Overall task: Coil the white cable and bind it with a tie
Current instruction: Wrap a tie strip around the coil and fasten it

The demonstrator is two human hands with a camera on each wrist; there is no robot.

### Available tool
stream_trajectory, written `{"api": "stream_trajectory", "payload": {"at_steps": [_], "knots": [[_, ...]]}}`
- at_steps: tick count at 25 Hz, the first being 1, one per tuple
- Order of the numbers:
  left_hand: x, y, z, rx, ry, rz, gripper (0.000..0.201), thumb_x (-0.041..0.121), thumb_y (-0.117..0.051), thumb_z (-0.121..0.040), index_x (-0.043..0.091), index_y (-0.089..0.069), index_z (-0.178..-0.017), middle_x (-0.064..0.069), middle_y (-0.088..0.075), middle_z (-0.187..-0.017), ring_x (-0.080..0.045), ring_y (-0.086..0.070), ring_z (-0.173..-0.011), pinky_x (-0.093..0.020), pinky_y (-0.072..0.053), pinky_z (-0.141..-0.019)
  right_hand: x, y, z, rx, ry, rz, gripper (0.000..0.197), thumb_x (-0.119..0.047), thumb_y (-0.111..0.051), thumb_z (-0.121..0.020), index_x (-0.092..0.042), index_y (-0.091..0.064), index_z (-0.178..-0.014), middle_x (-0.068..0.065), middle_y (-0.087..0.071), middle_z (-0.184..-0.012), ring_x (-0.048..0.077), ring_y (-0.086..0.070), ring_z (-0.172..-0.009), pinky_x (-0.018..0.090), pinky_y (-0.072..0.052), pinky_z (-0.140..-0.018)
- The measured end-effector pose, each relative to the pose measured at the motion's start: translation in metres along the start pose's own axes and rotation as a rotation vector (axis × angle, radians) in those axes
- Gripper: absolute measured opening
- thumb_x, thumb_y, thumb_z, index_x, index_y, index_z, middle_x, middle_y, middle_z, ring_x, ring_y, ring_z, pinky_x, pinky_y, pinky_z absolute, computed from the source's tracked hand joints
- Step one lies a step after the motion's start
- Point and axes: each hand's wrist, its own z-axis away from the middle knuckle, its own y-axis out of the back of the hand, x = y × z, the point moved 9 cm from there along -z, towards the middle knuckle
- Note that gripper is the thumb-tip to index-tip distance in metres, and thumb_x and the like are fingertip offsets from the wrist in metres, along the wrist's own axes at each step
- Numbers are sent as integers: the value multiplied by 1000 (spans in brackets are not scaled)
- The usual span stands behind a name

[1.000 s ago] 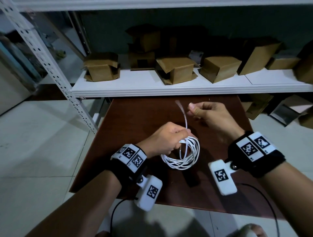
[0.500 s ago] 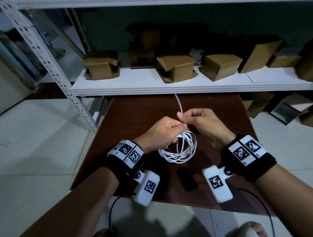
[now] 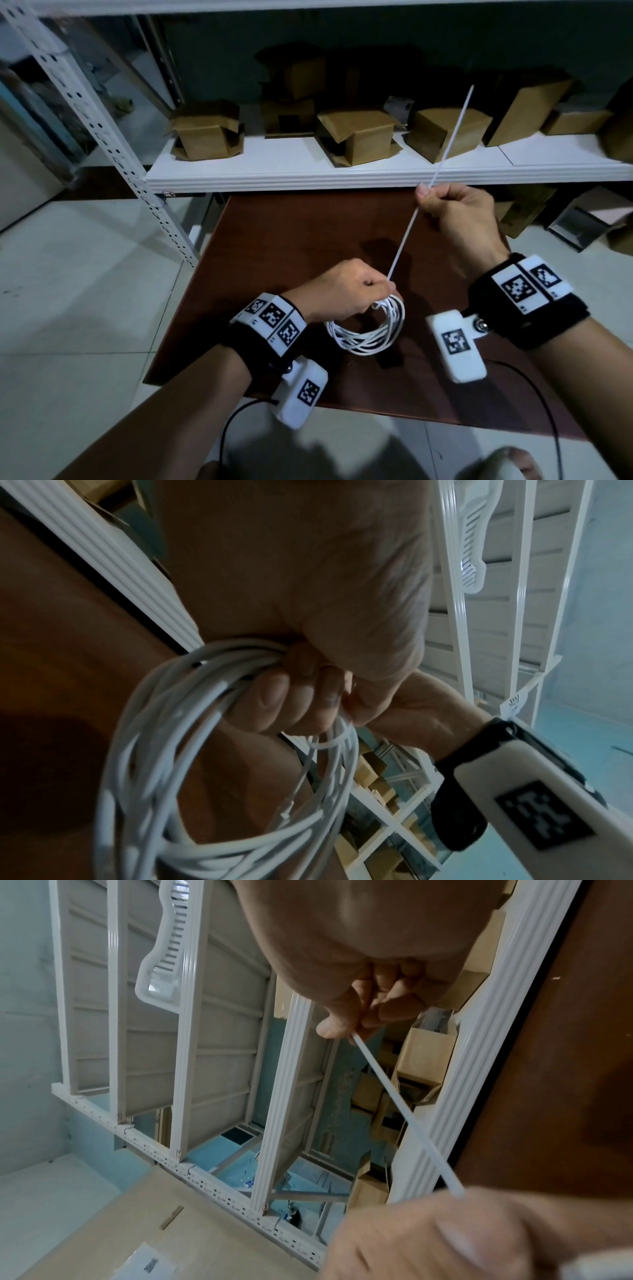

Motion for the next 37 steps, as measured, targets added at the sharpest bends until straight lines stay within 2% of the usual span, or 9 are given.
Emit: {"api": "stream_trajectory", "payload": {"at_steps": [5, 9, 14, 16, 20, 24, 26, 32, 37], "knots": [[-7, 4, -5, 50, 48, 18, 47, 31, -51, -108, -12, -69, -99, -9, -41, -60, -11, -29, -39, -21, -24, -39, 10, -8, -1, -88, -35, -13, 30, -29, -75, -95, 0, -69, -92, 2, -58, -66, 6, -46, -55, 17, -40, -57], [-3, 13, -4, 86, 90, 260, 38, 30, -48, -110, 3, -75, -113, 2, -35, -55, -7, -23, -39, -18, -21, -38, 27, -34, 21, -290, -220, 37, 28, -28, -74, -95, 0, -70, -91, 3, -66, -67, 8, -54, -54, 16, -45, -51], [9, 29, 1, 164, 42, 402, 41, 29, -49, -111, 24, -61, -71, 3, -32, -55, -5, -21, -40, -17, -19, -38, 46, -51, 44, -435, -351, 134, 51, -38, -74, -94, 13, -67, -97, 22, -63, -80, 25, -58, -64, 21, -46, -51], [9, 28, 3, 146, 37, 378, 39, 30, -49, -110, 23, -63, -74, 3, -32, -56, -5, -21, -41, -18, -20, -39, 44, -57, 49, -473, -381, 31, 42, -30, -73, -95, 11, -67, -100, 24, -62, -85, 28, -59, -69, 25, -50, -56], [7, 24, 3, 129, 52, 366, 30, 31, -48, -111, 7, -62, -100, 2, -29, -57, -6, -19, -43, -19, -18, -40, 32, -60, 45, -397, -308, -124, 12, -6, -71, -94, 5, -66, -93, 12, -63, -68, 15, -60, -55, 24, -53, -52], [4, 20, 4, 99, 83, 390, 42, 30, -48, -111, -10, -61, -115, 5, -30, -56, -6, -19, -44, -22, -18, -44, 30, -54, 39, -298, -245, -143, 17, -4, -73, -92, -3, -64, -77, 10, -65, -68, 14, -62, -61, 24, -54, -58], [5, 14, 5, 56, 83, 392, 39, 28, -48, -111, -5, -66, -123, 5, -30, -57, -6, -20, -45, -23, -18, -45, 26, -46, 33, -227, -200, -123, 21, -2, -73, -91, -7, -63, -73, 1, -66, -62, 9, -67, -62, 19, -55, -62], [8, 2, 3, 10, 73, 397, 38, 29, -47, -112, 0, -66, -127, 6, -31, -58, -5, -22, -46, -19, -25, -42, 22, -32, 21, -123, -106, -70, 27, 2, -73, -90, -10, -63, -69, -4, -65, -63, 13, -68, -66, 22, -56, -75], [11, 1, 1, 12, 41, 364, 41, 27, -47, -112, -10, -62, -120, 3, -30, -60, -6, -21, -46, -20, -23, -42, 20, -19, 14, -44, -113, -107, 26, 9, -71, -88, -8, -62, -70, -3, -65, -61, 12, -66, -60, 19, -55, -67]]}}
